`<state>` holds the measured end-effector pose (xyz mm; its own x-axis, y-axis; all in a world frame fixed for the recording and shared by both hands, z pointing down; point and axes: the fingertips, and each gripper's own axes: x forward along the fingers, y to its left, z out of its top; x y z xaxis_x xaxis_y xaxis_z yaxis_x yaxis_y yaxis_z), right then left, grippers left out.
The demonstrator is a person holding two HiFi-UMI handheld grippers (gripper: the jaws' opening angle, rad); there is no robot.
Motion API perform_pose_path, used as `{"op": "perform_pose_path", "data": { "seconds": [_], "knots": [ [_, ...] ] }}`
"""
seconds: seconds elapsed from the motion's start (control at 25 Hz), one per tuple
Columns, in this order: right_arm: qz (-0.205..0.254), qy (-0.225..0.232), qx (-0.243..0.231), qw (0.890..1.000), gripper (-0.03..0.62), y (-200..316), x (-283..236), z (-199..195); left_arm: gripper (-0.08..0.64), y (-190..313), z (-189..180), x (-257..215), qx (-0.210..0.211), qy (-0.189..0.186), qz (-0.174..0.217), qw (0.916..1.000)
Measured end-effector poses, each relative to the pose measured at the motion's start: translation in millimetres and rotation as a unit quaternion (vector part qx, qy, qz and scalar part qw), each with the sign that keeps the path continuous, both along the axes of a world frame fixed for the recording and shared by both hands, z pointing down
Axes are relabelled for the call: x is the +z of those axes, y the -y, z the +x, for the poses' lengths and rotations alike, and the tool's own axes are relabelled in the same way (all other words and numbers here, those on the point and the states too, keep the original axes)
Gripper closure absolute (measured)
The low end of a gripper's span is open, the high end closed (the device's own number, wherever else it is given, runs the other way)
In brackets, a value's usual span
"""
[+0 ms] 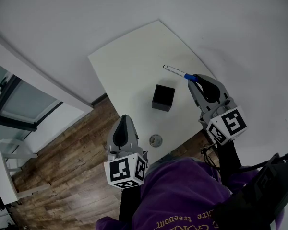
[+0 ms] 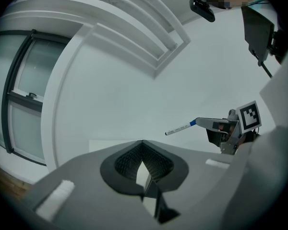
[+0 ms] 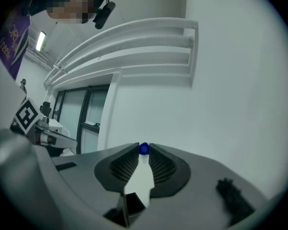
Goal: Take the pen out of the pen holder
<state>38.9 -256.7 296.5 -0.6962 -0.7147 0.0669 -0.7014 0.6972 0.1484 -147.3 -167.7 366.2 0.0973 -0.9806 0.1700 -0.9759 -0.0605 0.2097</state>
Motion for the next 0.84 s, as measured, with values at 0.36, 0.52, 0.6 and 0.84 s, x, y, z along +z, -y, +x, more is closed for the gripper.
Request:
{"op": "perform_pose_path", "data": {
  "seconds": [0.36,0.52,0.6,0.84],
  "knots": [
    [0.002,-0.002,0.000,1.000,0.522,0.2,-0.1,0.6,0.554,1.1,1.3,0.5,0.002,0.000,0.001,1.0000],
    [0.000,-0.003,0.000,1.000,0.522,0.5,0.6,0.6,0.555,1.6,1.6,0.7,0.003,0.000,0.000,1.0000],
    [0.000,-0.004,0.000,1.000,0.522,0.5,0.9,0.3,0.554,1.9,1.6,0.7,0.003,0.001,0.000,1.0000],
    [0.000,-0.004,-0.001,1.000,0.522,0.6,0.9,-0.6,0.554,2.0,1.0,0.6,0.002,0.000,0.001,1.0000]
  ]
}}
